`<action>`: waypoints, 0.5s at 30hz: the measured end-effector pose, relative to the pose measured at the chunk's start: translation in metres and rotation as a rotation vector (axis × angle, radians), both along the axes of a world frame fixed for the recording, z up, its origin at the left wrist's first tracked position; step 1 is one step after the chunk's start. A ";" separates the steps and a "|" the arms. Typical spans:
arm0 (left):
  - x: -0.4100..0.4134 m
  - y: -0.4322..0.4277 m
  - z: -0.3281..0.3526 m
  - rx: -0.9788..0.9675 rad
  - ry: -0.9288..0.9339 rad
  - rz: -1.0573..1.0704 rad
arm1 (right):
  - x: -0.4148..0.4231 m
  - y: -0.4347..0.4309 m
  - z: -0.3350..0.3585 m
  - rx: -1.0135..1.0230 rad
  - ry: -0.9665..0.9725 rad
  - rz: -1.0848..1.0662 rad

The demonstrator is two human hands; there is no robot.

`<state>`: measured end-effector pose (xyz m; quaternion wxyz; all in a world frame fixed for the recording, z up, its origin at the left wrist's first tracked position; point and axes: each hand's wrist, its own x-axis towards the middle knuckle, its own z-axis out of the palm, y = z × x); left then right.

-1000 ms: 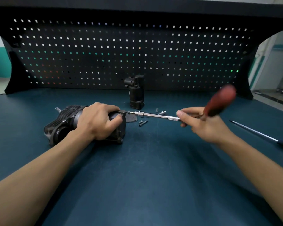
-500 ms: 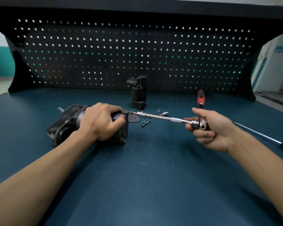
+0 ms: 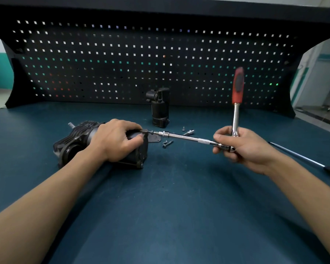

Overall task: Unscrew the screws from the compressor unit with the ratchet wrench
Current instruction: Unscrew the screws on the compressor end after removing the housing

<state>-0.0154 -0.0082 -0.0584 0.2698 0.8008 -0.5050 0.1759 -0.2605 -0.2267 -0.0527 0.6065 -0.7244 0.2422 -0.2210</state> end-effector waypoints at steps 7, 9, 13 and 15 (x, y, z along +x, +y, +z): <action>0.002 0.000 0.000 0.073 0.033 0.016 | -0.002 0.000 -0.004 -0.729 -0.152 0.015; 0.003 -0.001 -0.001 0.103 0.023 0.024 | -0.001 0.000 -0.004 -0.909 -0.205 0.001; 0.003 0.000 0.000 0.068 0.004 0.037 | 0.001 -0.004 -0.003 -1.097 -0.236 -0.019; 0.002 0.000 0.000 0.046 -0.019 0.038 | 0.001 -0.003 -0.002 -1.058 -0.238 -0.026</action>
